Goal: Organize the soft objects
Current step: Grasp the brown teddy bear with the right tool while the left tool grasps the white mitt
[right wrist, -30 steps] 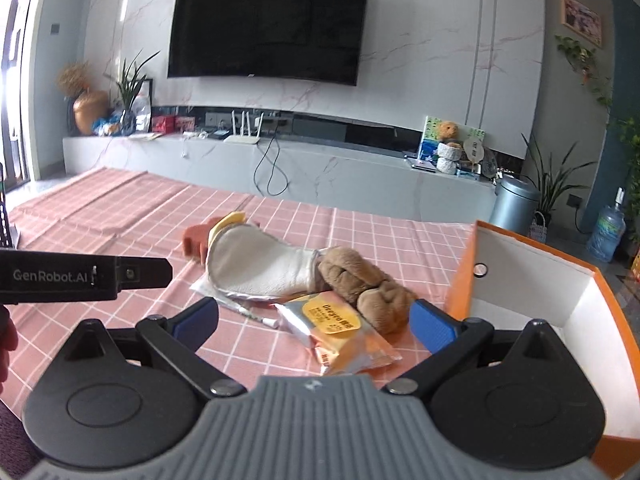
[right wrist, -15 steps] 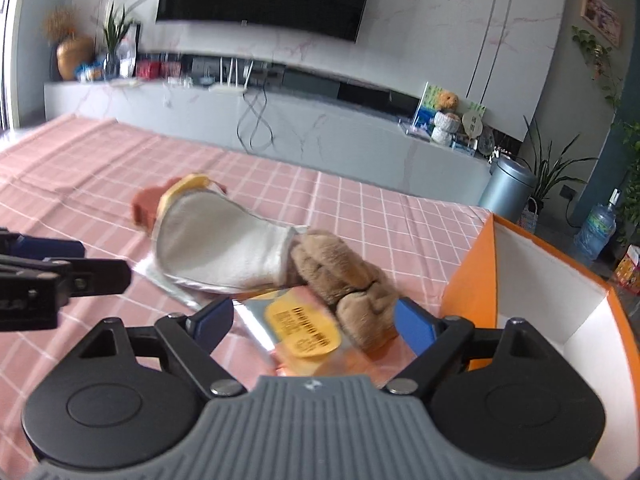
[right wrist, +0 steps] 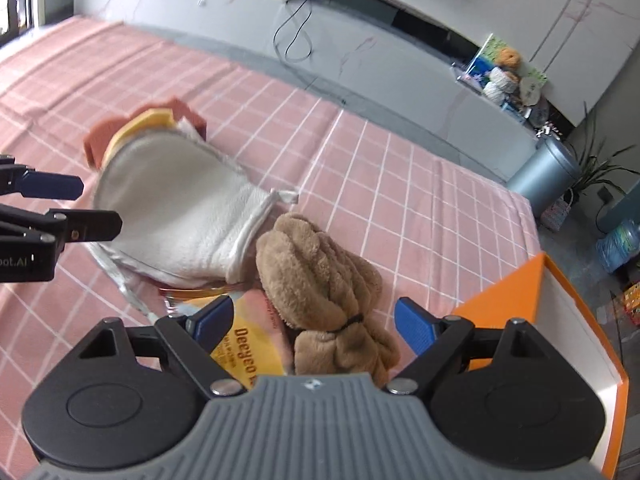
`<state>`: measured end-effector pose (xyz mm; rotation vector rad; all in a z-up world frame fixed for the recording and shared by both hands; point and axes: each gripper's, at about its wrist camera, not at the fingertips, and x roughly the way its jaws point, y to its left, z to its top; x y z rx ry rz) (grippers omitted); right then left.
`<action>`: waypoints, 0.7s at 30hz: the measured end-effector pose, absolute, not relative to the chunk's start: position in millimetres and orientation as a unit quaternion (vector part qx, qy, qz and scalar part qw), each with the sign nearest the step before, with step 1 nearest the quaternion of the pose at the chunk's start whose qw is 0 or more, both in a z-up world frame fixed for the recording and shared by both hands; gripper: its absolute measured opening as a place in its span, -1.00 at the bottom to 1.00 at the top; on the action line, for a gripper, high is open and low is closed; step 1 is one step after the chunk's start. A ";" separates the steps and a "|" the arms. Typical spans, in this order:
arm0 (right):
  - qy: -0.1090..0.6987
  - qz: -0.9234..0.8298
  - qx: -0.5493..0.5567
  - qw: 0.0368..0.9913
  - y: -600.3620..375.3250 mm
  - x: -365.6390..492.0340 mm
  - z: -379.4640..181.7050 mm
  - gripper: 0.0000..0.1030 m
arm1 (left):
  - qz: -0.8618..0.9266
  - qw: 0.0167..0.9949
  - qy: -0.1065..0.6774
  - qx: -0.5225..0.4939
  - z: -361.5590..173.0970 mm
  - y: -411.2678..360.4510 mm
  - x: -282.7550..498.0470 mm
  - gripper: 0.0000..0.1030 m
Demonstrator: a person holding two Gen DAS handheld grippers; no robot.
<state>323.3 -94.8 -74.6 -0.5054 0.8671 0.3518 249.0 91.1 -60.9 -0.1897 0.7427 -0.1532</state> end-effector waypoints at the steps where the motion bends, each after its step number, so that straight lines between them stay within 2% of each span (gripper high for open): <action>1: 0.428 0.167 -0.243 0.854 -93.2 329.2 -78.6 0.68 | -0.073 0.923 0.366 -0.094 -64.5 91.0 251.1 0.30; 4: 0.456 0.167 -0.226 0.844 -93.3 340.8 -85.1 0.68 | -0.067 0.919 0.376 -0.098 -71.3 89.6 252.5 0.20; 5: 0.462 0.170 -0.220 0.842 -93.2 343.0 -86.3 0.65 | -0.063 0.918 0.377 -0.102 -73.4 89.9 251.9 0.09; 6: 0.467 0.172 -0.217 0.840 -92.6 344.3 -87.4 0.50 | -0.062 0.918 0.378 -0.106 -74.6 90.3 252.1 -0.07; 7: 0.470 0.172 -0.218 0.838 -91.1 344.8 -89.2 0.45 | -0.059 0.917 0.379 -0.108 -75.6 89.5 252.1 -0.19; 9: 0.466 0.168 -0.225 0.839 -88.2 342.6 -89.7 0.40 | -0.050 0.916 0.385 -0.104 -77.2 87.2 252.7 -0.55; 10: 0.462 0.166 -0.228 0.841 -87.0 340.9 -88.6 0.29 | -0.041 0.917 0.385 -0.099 -77.4 85.6 252.0 -0.63; 13: 0.451 0.154 -0.239 0.846 -87.8 337.7 -83.6 -0.04 | -0.026 0.920 0.380 -0.087 -74.5 80.3 248.5 -0.69; 18: 0.436 0.161 -0.232 0.855 -94.1 333.9 -74.4 -0.29 | -0.025 0.927 0.364 -0.089 -63.9 77.7 238.0 -0.81; 20: 0.420 0.158 -0.238 0.861 -94.7 327.2 -67.7 -0.50 | -0.030 0.930 0.355 -0.088 -55.1 75.7 232.7 -0.84; 21: 0.412 0.157 -0.237 0.866 -95.5 323.5 -63.4 -0.82 | -0.032 0.932 0.350 -0.087 -50.5 75.5 229.4 -0.86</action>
